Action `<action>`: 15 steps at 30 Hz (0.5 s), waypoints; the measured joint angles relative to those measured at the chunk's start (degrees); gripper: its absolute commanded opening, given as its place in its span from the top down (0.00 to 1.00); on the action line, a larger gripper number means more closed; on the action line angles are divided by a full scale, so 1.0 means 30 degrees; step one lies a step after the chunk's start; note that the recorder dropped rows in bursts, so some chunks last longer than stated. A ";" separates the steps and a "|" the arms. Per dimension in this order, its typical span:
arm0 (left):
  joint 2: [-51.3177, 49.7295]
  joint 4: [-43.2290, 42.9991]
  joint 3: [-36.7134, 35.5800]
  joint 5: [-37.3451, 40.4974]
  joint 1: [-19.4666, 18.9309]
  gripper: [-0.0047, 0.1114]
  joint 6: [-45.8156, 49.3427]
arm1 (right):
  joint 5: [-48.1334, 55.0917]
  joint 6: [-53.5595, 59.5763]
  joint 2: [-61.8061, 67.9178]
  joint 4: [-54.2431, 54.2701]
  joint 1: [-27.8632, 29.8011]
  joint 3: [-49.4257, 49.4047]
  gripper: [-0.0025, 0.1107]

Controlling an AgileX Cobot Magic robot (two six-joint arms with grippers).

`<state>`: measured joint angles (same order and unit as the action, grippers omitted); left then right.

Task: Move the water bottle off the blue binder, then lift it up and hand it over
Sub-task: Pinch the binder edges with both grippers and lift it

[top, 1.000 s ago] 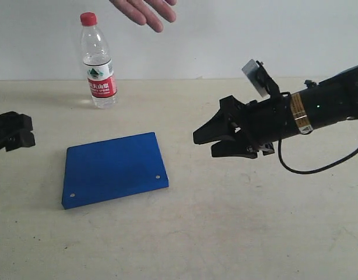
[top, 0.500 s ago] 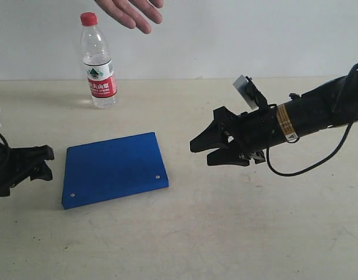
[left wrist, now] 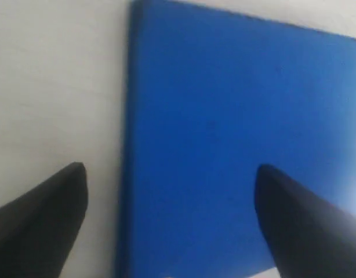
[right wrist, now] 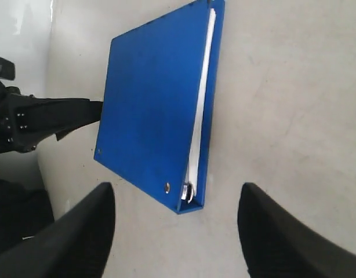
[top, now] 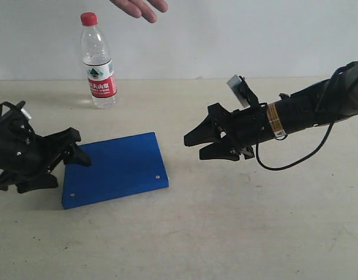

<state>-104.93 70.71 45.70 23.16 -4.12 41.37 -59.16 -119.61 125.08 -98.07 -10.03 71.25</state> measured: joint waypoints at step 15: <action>-0.1576 0.5887 0.0183 0.3958 0.0000 0.36 0.5258 | 0.0263 -0.0208 0.2227 0.0749 -0.1464 0.1829 0.49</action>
<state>-109.65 88.37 46.25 35.03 -4.12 57.14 -58.37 -120.23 131.76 -95.82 -14.42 76.74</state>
